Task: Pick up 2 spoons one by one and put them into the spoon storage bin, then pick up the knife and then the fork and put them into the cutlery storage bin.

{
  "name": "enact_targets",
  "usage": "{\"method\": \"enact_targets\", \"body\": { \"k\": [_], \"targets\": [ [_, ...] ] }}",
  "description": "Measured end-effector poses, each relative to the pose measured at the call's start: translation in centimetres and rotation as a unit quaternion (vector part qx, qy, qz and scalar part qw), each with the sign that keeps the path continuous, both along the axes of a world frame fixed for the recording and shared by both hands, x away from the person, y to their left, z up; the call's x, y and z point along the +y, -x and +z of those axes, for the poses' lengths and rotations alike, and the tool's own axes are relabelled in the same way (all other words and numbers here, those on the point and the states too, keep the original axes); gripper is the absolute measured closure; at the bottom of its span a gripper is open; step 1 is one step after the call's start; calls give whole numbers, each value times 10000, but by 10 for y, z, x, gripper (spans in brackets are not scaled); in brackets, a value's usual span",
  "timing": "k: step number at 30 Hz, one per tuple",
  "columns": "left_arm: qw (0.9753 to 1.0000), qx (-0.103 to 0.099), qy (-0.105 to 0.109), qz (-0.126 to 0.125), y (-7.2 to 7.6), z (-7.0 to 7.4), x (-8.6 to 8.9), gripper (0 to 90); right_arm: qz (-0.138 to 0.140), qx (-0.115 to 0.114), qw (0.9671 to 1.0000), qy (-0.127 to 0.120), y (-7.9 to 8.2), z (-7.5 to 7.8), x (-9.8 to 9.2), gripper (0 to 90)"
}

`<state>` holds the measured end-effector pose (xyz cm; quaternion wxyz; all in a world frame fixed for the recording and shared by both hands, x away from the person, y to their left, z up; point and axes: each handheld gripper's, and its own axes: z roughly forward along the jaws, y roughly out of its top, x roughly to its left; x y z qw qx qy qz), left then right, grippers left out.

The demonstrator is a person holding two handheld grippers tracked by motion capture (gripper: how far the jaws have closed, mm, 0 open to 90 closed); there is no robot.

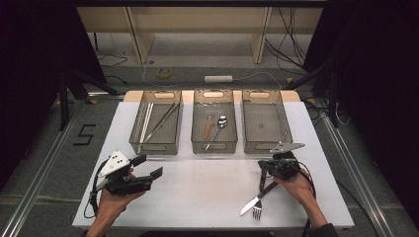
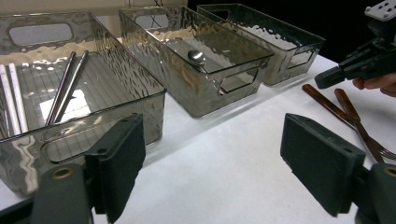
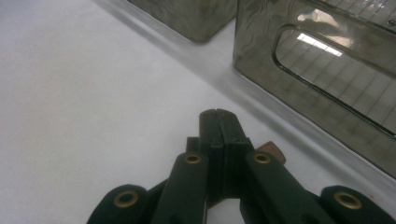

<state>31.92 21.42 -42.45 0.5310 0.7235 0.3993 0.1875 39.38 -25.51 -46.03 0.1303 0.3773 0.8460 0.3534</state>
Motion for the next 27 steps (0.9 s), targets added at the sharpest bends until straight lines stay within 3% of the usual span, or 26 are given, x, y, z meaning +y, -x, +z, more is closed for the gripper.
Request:
{"method": "enact_targets", "body": {
  "k": [16,27],
  "targets": [
    [10000,-58,23,-13,4,2,0,215,68,202,9997,136,-8,-6,3,900],
    [10000,-79,-16,-2,5,2,-1,214,153,428,9975,532,-13,-15,5,900]
  ]
}}
